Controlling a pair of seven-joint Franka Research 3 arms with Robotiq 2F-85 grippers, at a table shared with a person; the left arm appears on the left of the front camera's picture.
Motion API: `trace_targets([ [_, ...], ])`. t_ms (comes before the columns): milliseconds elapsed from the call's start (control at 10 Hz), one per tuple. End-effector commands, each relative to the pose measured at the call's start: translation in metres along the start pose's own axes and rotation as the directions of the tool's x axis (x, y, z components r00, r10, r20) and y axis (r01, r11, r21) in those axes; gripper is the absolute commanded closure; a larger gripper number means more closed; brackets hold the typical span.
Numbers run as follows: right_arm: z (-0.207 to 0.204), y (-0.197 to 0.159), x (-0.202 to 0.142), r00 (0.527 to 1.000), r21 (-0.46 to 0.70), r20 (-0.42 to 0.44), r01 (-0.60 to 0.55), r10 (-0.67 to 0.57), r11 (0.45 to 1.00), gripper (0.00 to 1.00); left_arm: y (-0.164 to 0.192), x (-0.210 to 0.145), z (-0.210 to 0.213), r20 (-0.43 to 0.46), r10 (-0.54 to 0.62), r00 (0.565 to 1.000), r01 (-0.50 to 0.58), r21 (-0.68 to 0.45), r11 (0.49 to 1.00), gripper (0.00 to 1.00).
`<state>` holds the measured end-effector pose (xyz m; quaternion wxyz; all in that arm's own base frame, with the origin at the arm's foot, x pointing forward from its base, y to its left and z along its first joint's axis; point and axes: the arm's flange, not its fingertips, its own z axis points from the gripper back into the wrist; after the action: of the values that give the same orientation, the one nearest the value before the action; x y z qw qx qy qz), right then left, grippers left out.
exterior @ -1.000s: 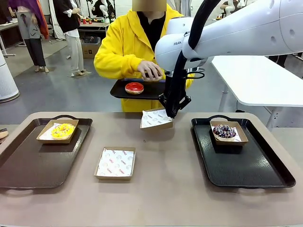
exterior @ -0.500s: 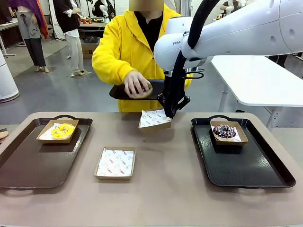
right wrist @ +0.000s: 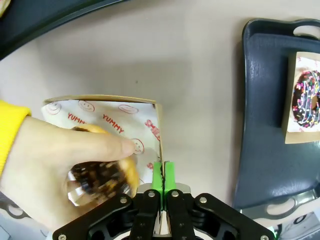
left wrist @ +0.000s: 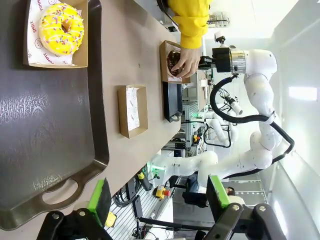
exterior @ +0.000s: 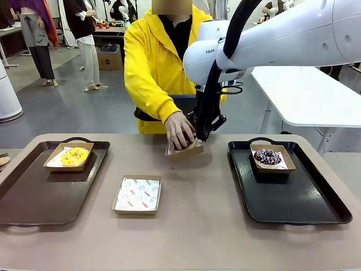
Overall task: Individually package the donuts and arrange them on the tray.
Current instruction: Place the picked Paper togo box on the Handle tray while simultaneously picking up another Paper togo box from the table with the other hand.
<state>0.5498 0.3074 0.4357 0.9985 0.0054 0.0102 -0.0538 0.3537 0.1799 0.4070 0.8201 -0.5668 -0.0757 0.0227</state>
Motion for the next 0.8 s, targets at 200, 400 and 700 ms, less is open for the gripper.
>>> trace_targets([
  [200,0.0008,-0.0008,-0.0018,1.000,0.003,-0.002,0.019,-0.019,1.000,1.00,0.0001,-0.0013,0.0011,0.003,0.000,1.000,0.000,-0.005,1.000,0.00],
  [400,0.0008,-0.0008,-0.0018,1.000,0.003,-0.002,0.019,-0.019,1.000,1.00,0.0001,-0.0013,0.0011,0.003,0.000,1.000,0.000,-0.005,1.000,0.00],
  [700,0.0008,-0.0008,-0.0018,1.000,0.003,-0.002,0.019,-0.019,1.000,1.00,0.0001,-0.0013,0.0011,0.003,0.000,1.000,0.000,-0.005,1.000,0.00],
])
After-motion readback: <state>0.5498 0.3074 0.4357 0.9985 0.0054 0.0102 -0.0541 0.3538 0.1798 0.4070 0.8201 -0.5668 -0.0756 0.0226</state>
